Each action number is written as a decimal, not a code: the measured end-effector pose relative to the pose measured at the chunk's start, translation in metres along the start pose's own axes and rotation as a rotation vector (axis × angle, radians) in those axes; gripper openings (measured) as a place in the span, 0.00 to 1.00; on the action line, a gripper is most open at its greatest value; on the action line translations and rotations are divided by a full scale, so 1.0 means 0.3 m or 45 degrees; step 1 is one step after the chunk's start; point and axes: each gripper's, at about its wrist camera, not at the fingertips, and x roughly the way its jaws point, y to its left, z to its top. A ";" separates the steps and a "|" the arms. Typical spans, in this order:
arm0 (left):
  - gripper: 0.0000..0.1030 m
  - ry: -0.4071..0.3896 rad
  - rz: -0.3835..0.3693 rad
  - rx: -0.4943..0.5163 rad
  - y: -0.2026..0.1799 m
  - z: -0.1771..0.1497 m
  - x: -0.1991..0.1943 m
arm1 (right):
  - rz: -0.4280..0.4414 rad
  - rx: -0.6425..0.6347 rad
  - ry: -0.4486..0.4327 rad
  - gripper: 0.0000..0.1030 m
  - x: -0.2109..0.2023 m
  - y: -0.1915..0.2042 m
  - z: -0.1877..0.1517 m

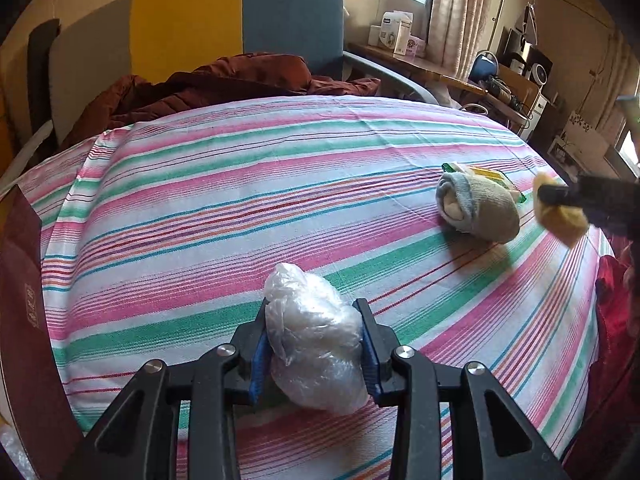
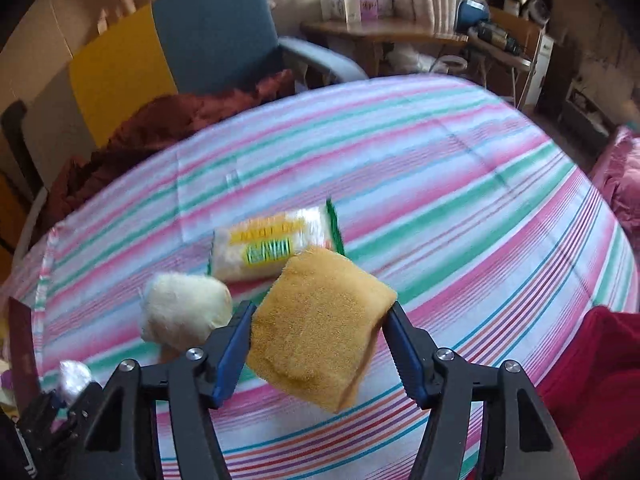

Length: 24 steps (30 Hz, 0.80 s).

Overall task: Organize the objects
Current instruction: 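Lift the cotton bundle and yellow sponge and carry both toward the gold tray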

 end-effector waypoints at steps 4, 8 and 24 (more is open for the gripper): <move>0.36 -0.004 0.012 0.008 -0.004 -0.009 -0.003 | 0.071 -0.056 -0.112 0.63 -0.074 0.040 0.003; 0.36 -0.005 0.018 0.016 -0.004 -0.012 -0.006 | 0.155 -0.183 -0.171 0.64 -0.121 0.133 -0.007; 0.36 -0.060 0.092 0.021 -0.032 -0.007 -0.223 | 0.289 -0.427 -0.186 0.65 -0.147 0.321 -0.114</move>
